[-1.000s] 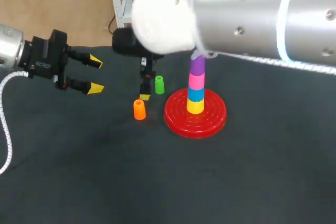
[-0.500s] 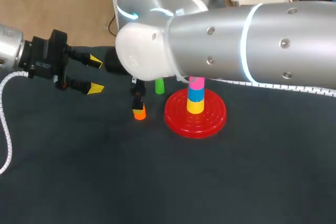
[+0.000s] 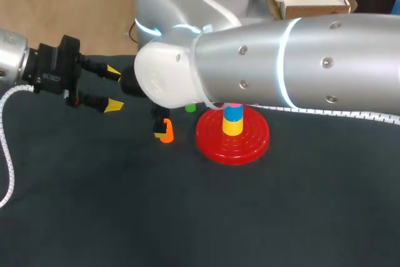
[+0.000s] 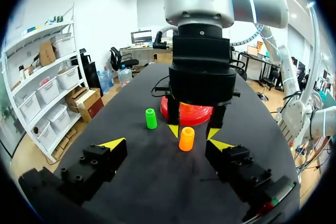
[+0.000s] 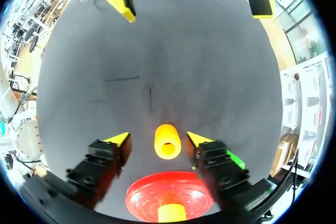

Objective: Pick up and stack the cylinders on the red base in this order: pink,purple,orange,green

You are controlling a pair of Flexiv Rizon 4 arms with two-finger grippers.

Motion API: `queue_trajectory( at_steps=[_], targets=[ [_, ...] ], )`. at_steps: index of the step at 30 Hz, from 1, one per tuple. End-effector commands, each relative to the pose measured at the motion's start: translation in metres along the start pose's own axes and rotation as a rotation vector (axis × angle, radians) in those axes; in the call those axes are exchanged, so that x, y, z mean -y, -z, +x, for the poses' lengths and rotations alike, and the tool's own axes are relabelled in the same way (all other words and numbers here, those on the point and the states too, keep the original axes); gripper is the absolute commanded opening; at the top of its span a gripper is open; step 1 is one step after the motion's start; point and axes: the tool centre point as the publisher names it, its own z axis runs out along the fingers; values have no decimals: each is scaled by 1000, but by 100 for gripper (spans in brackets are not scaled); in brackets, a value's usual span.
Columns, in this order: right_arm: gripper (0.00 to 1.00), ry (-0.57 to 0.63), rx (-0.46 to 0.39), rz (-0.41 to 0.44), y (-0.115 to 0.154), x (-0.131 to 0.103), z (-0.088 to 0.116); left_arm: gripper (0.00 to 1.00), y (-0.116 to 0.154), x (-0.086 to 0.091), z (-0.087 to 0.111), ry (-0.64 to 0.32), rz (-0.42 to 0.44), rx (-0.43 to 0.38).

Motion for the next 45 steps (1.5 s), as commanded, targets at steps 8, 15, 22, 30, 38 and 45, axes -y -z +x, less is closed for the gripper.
queue_trajectory(
  at_steps=[8, 15, 22, 30, 38, 45],
  targets=[
    [47, -14, -11, 0, -1, 0, 5, 100, 1, 0, 1, -2, 0, 2],
    [57, -12, -20, -1, -3, -1, 5, 100, 1, 0, 1, -2, 0, 2],
    [45, -17, -34, 3, -7, 3, 9, 100, 1, 0, 1, -2, 0, 2],
    [0, -23, 3, 54, 22, 9, 13, 100, 1, 0, 1, -2, 0, 2],
    [0, -52, 49, 121, 111, 21, 32, 100, 1, 0, 1, -2, 0, 2],
    [0, -87, 76, 161, 203, 32, 61, 100, 1, 0, 1, -2, 0, 2]
  ],
)
